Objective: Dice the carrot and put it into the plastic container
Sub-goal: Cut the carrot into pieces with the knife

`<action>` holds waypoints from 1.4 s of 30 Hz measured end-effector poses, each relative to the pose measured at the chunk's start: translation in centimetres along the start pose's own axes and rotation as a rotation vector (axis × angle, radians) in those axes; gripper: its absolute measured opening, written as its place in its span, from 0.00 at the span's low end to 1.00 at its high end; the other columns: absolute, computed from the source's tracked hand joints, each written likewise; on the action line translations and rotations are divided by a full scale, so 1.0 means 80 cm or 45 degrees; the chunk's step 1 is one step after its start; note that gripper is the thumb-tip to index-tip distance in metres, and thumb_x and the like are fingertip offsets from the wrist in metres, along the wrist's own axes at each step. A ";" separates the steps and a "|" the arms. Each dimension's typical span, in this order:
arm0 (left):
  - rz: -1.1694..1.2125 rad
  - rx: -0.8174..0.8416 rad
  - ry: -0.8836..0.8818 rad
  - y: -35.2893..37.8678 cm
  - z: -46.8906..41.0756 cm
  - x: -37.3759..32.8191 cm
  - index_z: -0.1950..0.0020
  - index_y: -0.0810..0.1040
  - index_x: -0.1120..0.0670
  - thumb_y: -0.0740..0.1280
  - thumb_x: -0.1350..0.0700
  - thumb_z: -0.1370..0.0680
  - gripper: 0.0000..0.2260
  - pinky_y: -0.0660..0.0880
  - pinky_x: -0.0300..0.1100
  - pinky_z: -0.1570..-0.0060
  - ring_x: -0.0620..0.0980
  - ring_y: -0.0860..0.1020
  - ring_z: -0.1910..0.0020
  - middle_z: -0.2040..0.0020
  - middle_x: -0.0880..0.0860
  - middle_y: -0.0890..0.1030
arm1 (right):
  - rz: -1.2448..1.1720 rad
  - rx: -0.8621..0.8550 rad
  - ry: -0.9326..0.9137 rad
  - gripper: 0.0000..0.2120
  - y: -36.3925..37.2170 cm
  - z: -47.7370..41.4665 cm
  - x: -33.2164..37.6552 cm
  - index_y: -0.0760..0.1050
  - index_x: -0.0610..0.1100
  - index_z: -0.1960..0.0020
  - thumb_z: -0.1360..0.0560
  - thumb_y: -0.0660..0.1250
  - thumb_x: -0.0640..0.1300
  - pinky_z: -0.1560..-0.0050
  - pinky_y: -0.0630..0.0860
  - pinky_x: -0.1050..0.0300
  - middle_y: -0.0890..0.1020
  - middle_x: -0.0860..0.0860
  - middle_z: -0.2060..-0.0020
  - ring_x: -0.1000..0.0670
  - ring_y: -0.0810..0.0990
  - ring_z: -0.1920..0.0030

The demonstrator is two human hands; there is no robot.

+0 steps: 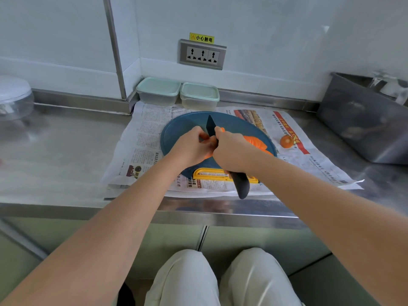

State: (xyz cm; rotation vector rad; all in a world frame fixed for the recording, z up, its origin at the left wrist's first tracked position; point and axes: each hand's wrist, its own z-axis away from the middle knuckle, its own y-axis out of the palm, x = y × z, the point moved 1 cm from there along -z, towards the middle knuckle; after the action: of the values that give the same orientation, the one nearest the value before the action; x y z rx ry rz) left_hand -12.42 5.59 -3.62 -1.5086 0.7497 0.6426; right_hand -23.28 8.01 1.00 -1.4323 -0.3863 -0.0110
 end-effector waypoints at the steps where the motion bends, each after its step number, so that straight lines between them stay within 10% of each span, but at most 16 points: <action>1: 0.008 0.004 -0.003 0.000 0.001 0.001 0.42 0.72 0.57 0.63 0.45 0.22 0.17 0.73 0.44 0.49 0.49 0.77 0.51 0.50 0.51 0.78 | -0.009 0.017 0.016 0.24 0.006 0.001 0.000 0.57 0.35 0.28 0.22 0.56 0.36 0.71 0.61 0.64 0.72 0.40 0.48 0.49 0.69 0.62; 3: 0.034 -0.006 -0.024 0.001 -0.002 0.004 0.41 0.72 0.55 0.63 0.43 0.22 0.17 0.75 0.45 0.48 0.50 0.78 0.50 0.48 0.51 0.79 | -0.022 0.076 0.035 0.33 0.022 0.005 0.000 0.45 0.37 0.23 0.23 0.56 0.34 0.71 0.63 0.61 0.72 0.37 0.40 0.48 0.71 0.61; 6: 0.070 -0.014 -0.050 0.000 -0.004 0.009 0.40 0.72 0.53 0.62 0.42 0.22 0.18 0.75 0.46 0.48 0.49 0.78 0.50 0.47 0.52 0.80 | -0.118 0.039 0.052 0.36 0.035 0.004 -0.003 0.40 0.42 0.22 0.23 0.56 0.34 0.75 0.63 0.60 0.73 0.42 0.57 0.51 0.69 0.69; 22: 0.140 -0.025 -0.135 0.003 -0.002 0.009 0.42 0.70 0.52 0.67 0.39 0.25 0.21 0.72 0.41 0.54 0.41 0.75 0.56 0.52 0.45 0.76 | -0.507 0.015 0.057 0.30 -0.017 0.013 -0.039 0.55 0.53 0.24 0.23 0.55 0.34 0.75 0.74 0.60 0.77 0.43 0.62 0.49 0.75 0.74; 42: 0.050 -0.032 -0.124 0.007 -0.010 0.014 0.40 0.71 0.54 0.65 0.44 0.23 0.18 0.69 0.40 0.53 0.46 0.75 0.51 0.48 0.48 0.77 | -0.397 0.029 0.037 0.33 -0.027 0.016 -0.029 0.51 0.53 0.23 0.23 0.56 0.33 0.75 0.73 0.61 0.75 0.46 0.61 0.52 0.75 0.74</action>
State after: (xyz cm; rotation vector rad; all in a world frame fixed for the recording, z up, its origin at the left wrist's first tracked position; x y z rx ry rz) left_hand -12.20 4.67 -4.75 -1.4774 0.7000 0.7522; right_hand -26.32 8.43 2.53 -1.3363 -0.5804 -0.2787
